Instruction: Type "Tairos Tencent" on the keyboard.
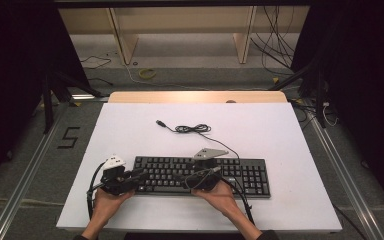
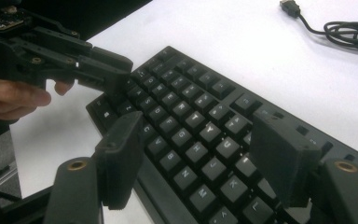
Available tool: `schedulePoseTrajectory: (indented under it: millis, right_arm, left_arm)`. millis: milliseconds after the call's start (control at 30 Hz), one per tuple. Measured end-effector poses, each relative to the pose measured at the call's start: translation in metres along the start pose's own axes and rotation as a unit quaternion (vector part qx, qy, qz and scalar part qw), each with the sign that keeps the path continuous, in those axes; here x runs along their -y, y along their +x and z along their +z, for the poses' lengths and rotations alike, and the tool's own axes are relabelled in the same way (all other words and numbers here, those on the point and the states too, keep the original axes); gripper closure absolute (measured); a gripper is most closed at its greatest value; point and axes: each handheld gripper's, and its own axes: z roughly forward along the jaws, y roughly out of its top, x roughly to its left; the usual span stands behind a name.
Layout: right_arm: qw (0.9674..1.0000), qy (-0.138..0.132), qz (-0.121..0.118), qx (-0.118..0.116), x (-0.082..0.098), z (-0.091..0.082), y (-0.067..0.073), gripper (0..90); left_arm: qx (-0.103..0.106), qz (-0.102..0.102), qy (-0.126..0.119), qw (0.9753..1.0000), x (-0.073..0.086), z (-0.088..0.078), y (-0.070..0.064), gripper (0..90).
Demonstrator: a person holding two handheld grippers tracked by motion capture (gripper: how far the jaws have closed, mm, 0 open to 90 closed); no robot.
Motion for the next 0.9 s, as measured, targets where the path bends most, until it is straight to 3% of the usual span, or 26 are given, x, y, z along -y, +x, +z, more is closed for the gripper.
schedulePoseTrajectory:
  millis: [367, 900]
  right_arm:
    - [1.0, -0.004, -0.002, 0.001, 0.007, -0.008, -0.001, 33.9]
    - [0.9999, -0.01, -0.003, 0.004, 0.01, -0.015, -0.001, 33.6]
  left_arm:
    - [0.0, 0.01, 0.017, 0.9998, -0.001, 0.007, 0.0, 88.1]
    - [-0.012, 0.009, 0.036, 0.9993, -0.002, 0.012, 0.003, 89.0]
